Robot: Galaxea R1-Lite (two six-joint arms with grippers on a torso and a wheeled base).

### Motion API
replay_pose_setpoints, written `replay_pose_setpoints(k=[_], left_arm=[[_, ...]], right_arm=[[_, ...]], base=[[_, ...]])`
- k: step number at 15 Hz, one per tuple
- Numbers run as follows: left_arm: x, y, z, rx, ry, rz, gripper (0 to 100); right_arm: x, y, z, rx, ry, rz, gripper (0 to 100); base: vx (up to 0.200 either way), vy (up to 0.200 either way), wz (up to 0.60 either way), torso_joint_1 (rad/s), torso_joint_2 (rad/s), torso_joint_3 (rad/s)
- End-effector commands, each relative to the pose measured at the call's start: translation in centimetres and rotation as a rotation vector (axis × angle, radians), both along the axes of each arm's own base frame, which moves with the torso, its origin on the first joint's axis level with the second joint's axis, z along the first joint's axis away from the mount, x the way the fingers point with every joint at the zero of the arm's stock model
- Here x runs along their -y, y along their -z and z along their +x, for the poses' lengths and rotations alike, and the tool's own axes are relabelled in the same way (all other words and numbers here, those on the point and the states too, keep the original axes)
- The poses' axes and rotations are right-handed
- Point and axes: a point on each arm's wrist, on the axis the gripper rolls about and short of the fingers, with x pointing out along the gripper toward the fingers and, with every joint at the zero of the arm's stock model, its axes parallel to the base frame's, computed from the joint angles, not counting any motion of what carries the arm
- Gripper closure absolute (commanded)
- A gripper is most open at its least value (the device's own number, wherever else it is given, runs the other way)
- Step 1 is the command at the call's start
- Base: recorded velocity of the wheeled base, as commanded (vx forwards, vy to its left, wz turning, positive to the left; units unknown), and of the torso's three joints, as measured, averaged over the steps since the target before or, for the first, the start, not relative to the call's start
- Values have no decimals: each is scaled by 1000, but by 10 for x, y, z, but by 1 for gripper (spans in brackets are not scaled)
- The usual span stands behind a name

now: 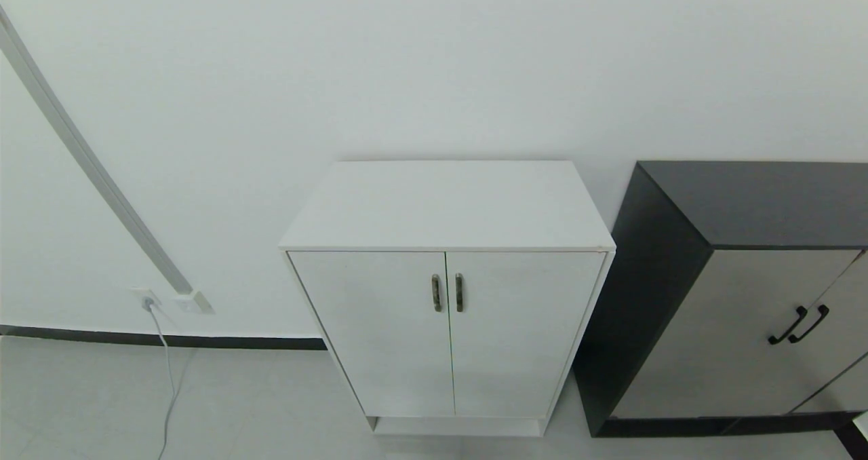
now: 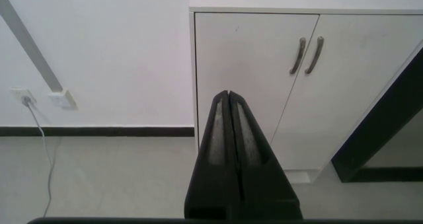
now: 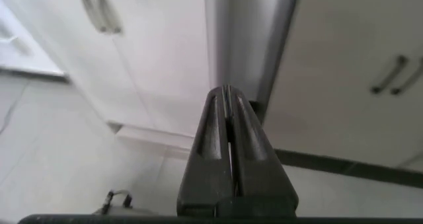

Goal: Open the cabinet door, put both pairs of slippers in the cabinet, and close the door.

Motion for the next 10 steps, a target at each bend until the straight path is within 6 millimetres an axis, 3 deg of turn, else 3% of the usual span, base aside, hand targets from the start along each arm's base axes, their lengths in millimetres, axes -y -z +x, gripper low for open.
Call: replay_pose_setpoints(k=[1,7,10], left_arm=[[0,0,0,-1,0,-1,100],[0,0,0,-1,0,-1,100],[0,0,0,-1,-2,0,100]], right_arm=[[0,0,0,6,20,1,100],[-2,0,-1,16,156,4,100],[-2,2,-8,105,155,12,100]], base=[[0,0,0,0,0,0],[0,0,0,0,0,0],[0,0,0,0,0,0]])
